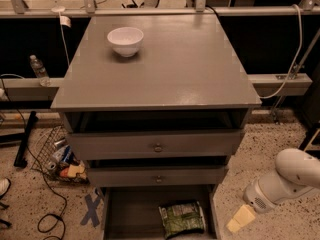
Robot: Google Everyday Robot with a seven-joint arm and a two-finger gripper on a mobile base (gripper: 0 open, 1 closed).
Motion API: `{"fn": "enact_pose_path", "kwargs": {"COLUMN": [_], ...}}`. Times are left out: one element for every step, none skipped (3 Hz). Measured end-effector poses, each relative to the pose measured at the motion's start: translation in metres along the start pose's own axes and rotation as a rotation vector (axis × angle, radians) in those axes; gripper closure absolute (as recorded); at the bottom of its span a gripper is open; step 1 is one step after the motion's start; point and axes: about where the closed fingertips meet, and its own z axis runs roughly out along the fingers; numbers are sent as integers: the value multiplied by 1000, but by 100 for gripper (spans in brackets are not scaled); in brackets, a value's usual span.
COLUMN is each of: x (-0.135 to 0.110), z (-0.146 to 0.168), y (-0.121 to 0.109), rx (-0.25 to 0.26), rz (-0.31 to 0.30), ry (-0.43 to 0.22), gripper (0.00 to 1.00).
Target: Pick green jalapeno chip bag from bottom drawer and place on counter
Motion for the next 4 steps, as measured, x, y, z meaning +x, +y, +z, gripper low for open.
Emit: {"fn": "enact_pose_path", "kwargs": {"x": [14, 13, 14, 10], "z": [53, 56, 81, 123], "y": [-27, -28, -49, -86], "rx": [-62, -65, -56, -65], "rz": [78, 75, 56, -12], "ry": [-83, -83, -74, -105], "gripper": [0, 0, 0, 0]}}
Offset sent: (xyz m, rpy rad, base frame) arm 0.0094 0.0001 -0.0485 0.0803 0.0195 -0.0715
